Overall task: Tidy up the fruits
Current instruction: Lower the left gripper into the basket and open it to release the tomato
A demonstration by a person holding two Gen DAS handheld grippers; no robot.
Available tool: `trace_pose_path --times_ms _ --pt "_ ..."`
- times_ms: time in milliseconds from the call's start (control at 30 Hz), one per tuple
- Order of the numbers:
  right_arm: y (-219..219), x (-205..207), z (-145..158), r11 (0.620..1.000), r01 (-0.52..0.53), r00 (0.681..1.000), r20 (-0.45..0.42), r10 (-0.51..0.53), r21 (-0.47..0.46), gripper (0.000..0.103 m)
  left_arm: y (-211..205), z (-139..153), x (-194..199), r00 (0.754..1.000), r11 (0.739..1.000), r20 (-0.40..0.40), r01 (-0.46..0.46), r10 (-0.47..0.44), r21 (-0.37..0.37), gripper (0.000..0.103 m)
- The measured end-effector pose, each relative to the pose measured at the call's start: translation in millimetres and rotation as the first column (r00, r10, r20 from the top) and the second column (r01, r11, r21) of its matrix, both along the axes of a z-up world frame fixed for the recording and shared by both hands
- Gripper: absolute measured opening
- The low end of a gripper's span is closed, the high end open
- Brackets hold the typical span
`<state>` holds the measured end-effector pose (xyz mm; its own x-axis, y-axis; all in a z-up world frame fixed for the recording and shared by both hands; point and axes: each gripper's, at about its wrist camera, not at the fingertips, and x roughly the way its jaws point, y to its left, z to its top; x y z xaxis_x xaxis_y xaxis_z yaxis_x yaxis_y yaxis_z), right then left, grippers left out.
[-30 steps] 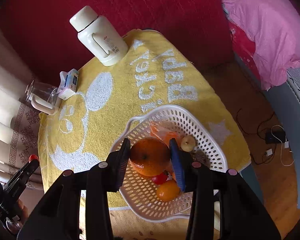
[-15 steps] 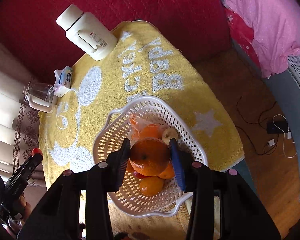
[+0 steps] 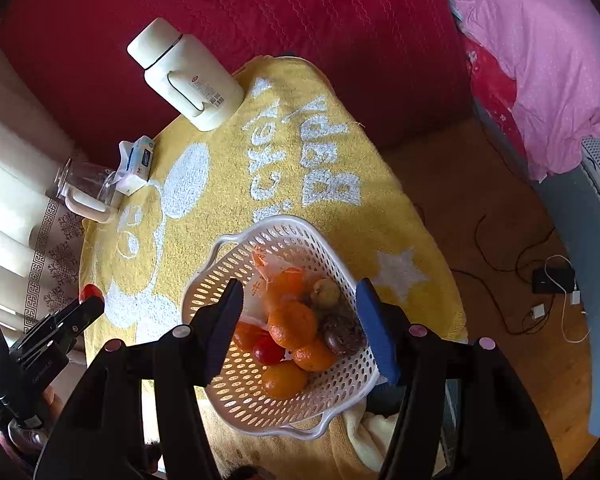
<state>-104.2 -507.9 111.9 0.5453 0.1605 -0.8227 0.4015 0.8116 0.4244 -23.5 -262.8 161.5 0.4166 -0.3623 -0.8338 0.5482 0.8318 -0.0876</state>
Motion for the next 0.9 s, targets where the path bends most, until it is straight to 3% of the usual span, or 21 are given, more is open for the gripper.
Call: trace_pose_path --times_ms 333,600,667,700,900 --pt "-0.4 -11.0 0.5 0.996 -0.056 0.998 -0.007 0.056 -0.076 0.061 -47.0 -15.3 -17.8 0.991 0.992 -0.048 0.129 -0.128 0.008 0.028" --pt "-4.0 -16.3 -3.8 0.994 -0.070 0.998 -0.011 0.069 -0.089 0.064 -62.3 -38.0 -25.9 0.972 0.981 -0.145 0.192 -0.186 0.028 0.029" --pt "-4.2 -16.3 -5.5 0.994 -0.070 0.998 -0.011 0.069 -0.085 0.066 -61.7 -39.3 -27.8 0.971 0.981 -0.153 0.193 -0.186 0.032 0.043" --pt "-3.9 -16.1 -6.2 0.994 -0.072 0.997 -0.010 0.071 -0.084 0.067 -60.1 -38.7 -28.5 0.973 0.982 -0.146 0.186 -0.179 0.033 0.058" --pt "0.8 -11.3 -7.0 0.992 -0.095 0.995 0.001 0.096 -0.079 0.067 -47.1 -37.0 -21.6 0.982 0.991 -0.142 0.127 -0.121 0.039 0.061"
